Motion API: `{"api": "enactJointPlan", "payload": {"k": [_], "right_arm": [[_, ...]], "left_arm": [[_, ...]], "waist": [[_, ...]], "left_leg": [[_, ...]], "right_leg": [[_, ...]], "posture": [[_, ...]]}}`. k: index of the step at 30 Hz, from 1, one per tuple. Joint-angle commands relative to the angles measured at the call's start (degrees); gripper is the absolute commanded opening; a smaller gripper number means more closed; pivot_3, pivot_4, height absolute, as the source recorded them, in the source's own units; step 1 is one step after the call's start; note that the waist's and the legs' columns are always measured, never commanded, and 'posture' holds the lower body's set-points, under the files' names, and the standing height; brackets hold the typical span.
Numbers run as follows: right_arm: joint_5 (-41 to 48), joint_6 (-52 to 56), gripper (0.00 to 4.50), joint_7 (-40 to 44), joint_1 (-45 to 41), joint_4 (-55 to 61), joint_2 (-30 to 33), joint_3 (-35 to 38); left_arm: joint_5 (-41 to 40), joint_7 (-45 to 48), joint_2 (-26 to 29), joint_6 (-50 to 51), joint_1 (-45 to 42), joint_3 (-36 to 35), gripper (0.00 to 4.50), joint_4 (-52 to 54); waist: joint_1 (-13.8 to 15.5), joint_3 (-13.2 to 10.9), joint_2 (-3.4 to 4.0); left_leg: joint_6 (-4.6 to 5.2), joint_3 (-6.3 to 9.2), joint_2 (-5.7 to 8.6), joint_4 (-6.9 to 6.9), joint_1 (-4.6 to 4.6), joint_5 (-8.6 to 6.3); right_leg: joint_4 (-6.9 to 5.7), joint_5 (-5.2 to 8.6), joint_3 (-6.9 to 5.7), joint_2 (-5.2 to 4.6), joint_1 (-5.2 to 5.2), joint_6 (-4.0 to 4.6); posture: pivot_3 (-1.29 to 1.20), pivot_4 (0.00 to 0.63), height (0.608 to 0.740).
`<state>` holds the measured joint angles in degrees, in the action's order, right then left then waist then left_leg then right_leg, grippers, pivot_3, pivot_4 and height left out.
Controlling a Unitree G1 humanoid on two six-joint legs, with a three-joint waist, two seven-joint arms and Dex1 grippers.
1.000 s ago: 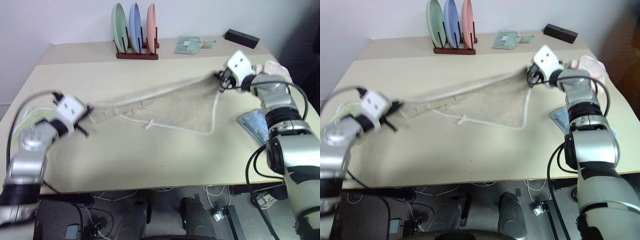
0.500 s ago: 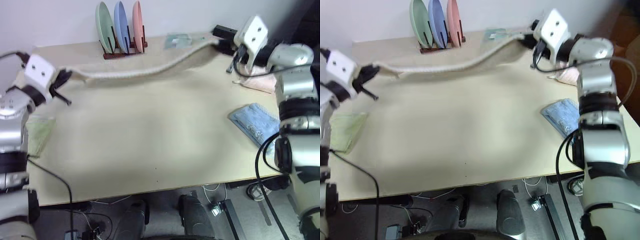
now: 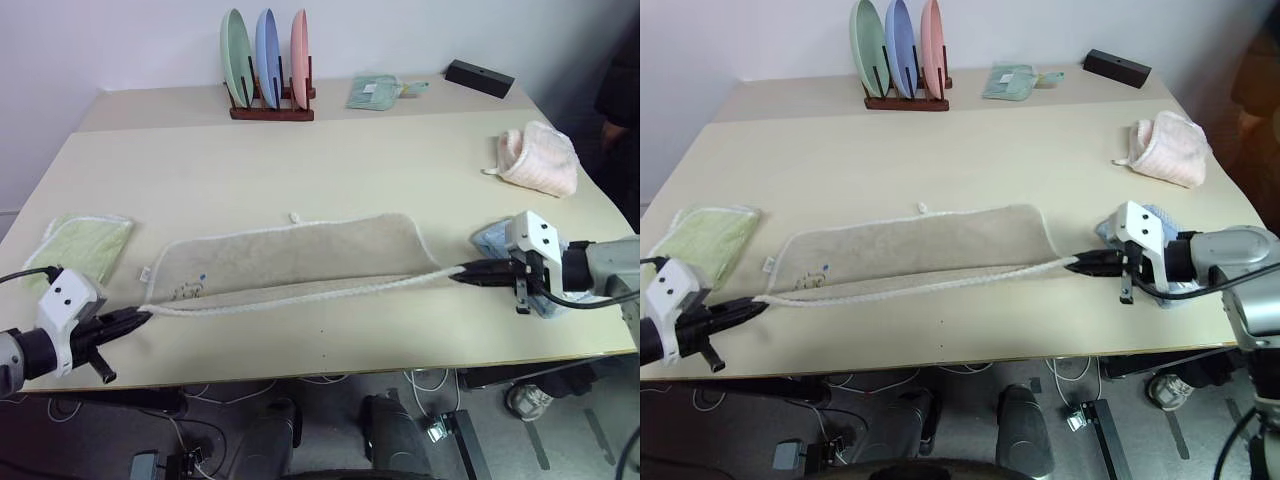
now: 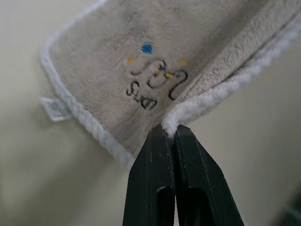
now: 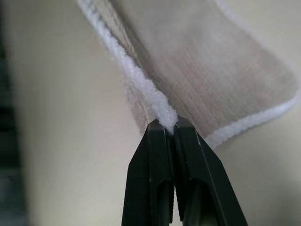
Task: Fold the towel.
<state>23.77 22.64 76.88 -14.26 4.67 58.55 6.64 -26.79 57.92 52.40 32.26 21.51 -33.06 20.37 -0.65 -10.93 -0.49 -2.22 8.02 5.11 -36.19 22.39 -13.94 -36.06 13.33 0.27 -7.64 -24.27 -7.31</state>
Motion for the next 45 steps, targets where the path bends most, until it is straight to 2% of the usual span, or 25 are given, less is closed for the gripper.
{"api": "enactJointPlan", "payload": {"k": [1, 5, 11, 15, 22, 30, 31, 32, 36, 37, 45], "right_arm": [[0.5, -0.3, 0.03, -2.0, -2.3, 0.7, 0.2, 2.3], [-3.3, -3.7, 0.03, -4.8, -7.0, -3.5, -2.2, -1.0], [-13.7, -12.6, 0.03, -9.0, -20.7, -20.5, -8.8, -9.8], [-16.9, -17.1, 0.03, -9.6, -26.0, -28.7, -12.6, -12.6], [-19.7, -21.8, 0.03, -9.7, -31.4, -38.4, -17.0, -14.1], [-21.1, -22.5, 0.03, -11.0, -33.9, -43.3, -19.4, -13.8], [-21.2, -22.4, 0.6, -11.0, -34.1, -43.6, -19.5, -13.8], [-21.4, -22.5, 0.86, -11.0, -34.2, -43.7, -19.4, -13.8], [-22.3, -24.5, 2.82, -13.9, -34.4, -44.8, -19.5, -13.2], [-22.5, -24.9, 2.86, -14.6, -34.5, -45.1, -19.5, -13.1], [-23.0, -25.5, 2.86, -20.4, -34.0, -46.2, -19.9, -11.9]], "left_arm": [[-0.4, 0.2, 1.5, 0.2, -1.2, -2.4, 0.0, 0.2], [1.3, -1.4, 1.2, -1.9, -5.9, 1.0, 0.0, -3.1], [6.7, -4.8, -0.1, -7.0, -21.3, 11.5, 0.0, -17.0], [8.7, -3.5, -0.5, -9.6, -26.5, 16.8, 0.0, -22.9], [10.2, -2.7, -0.9, -11.1, -29.4, 20.2, 0.0, -29.1], [8.9, -3.3, -2.0, -10.0, -30.3, 19.5, 0.0, -30.5], [8.6, -3.5, -2.1, -9.7, -30.3, 19.2, 0.57, -30.5], [8.6, -3.8, -2.2, -9.7, -30.3, 18.9, 0.85, -30.4], [8.9, -7.6, -3.6, -10.9, -31.6, 17.3, 2.85, -31.5], [8.8, -8.5, -4.0, -11.3, -32.1, 17.0, 3.3, -31.7], [10.4, -24.4, -10.5, -13.4, -37.9, 12.5, 3.3, -36.7]], "waist": [[0.0, 0.0, 0.0], [0.0, 0.0, 0.0], [-0.2, 0.0, -0.02], [-0.3, 0.0, -0.03], [-0.5, 0.0, -0.02], [-0.5, 0.0, -0.01], [-0.5, 0.0, -0.01], [-0.5, 0.0, -0.01], [-0.5, 0.0, -0.01], [-0.5, 0.0, -0.01], [-0.4, 0.0, -0.04]], "left_leg": [[0.0, -0.02, 0.0, 0.0, 0.0, 0.0], [0.0, -0.03, -0.01, 0.02, 0.01, 0.0], [-0.01, -0.05, 0.02, 0.02, 0.01, 0.01], [-0.01, -0.04, 0.05, 0.07, 0.02, 0.0], [0.0, -0.04, 0.07, 0.12, 0.05, -0.01], [-0.01, -0.03, 0.07, 0.1, 0.02, 0.0], [-0.01, -0.03, 0.07, 0.09, 0.02, 0.0], [-0.01, -0.03, 0.07, 0.09, 0.02, 0.0], [-0.01, -0.03, 0.08, 0.09, 0.02, 0.0], [-0.01, -0.03, 0.08, 0.08, 0.02, 0.0], [-0.04, -0.03, 0.12, 0.06, 0.02, 0.02]], "right_leg": [[0.0, -0.01, 0.0, 0.0, 0.0, 0.01], [0.01, -0.02, 0.01, 0.0, -0.03, 0.01], [0.0, -0.18, 0.0, 0.03, -0.08, -0.17], [0.0, -0.2, 0.01, 0.04, -0.14, -0.19], [-0.03, -0.22, 0.02, 0.08, -0.23, -0.18], [-0.07, -0.22, 0.03, 0.09, -0.22, -0.17], [-0.07, -0.22, 0.03, 0.09, -0.22, -0.17], [-0.08, -0.22, 0.03, 0.09, -0.22, -0.17], [-0.08, -0.23, 0.04, 0.09, -0.22, -0.17], [-0.08, -0.23, 0.04, 0.09, -0.22, -0.17], [-0.08, -0.28, 0.06, 0.09, -0.22, -0.19]], "posture": [[0.0, 0.15, 0.74], [0.0, 0.15, 0.74], [0.0, 0.15, 0.74], [0.0, 0.15, 0.74], [0.0, 0.15, 0.74], [0.0, 0.15, 0.74], [0.0, 0.15, 0.74], [0.0, 0.15, 0.74], [0.0, 0.15, 0.74], [0.0, 0.15, 0.74], [0.0, 0.15, 0.74]]}}
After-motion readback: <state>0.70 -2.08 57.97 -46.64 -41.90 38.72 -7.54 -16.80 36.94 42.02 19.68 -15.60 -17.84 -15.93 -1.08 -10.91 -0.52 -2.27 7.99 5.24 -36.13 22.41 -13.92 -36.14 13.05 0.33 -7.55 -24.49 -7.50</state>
